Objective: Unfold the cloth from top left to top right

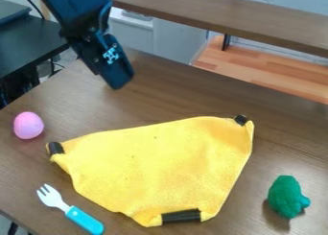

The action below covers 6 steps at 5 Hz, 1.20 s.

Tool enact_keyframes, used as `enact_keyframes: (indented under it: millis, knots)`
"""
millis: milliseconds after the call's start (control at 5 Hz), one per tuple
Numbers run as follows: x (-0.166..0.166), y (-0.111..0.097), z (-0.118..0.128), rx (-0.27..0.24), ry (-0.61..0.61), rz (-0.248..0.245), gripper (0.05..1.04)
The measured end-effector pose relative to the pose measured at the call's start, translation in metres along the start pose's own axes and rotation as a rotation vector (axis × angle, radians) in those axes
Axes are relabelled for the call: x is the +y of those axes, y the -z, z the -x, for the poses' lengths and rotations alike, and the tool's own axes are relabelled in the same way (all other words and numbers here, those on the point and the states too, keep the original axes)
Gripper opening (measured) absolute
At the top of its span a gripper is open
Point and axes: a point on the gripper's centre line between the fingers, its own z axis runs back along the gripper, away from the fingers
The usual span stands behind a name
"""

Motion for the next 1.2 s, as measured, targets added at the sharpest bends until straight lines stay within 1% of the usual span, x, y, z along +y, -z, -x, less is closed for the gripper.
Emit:
enact_keyframes:
  millis: [200, 400, 600, 800, 1000, 1200]
  knots:
    - [0.001, 0.005, 0.004, 0.014, -0.009, 0.004, 1.001]
    - [-0.008, 0.031, 0.017, 0.048, 0.036, -0.029, 1.001]
    - [-0.011, 0.054, 0.03, 0.058, 0.071, -0.085, 1.001]
    - [-0.016, 0.079, 0.041, 0.077, 0.099, -0.116, 1.001]
    - [-0.019, 0.106, 0.05, 0.126, 0.153, -0.141, 1.001]
    - [-0.022, 0.125, 0.054, 0.147, 0.194, -0.169, 1.001]
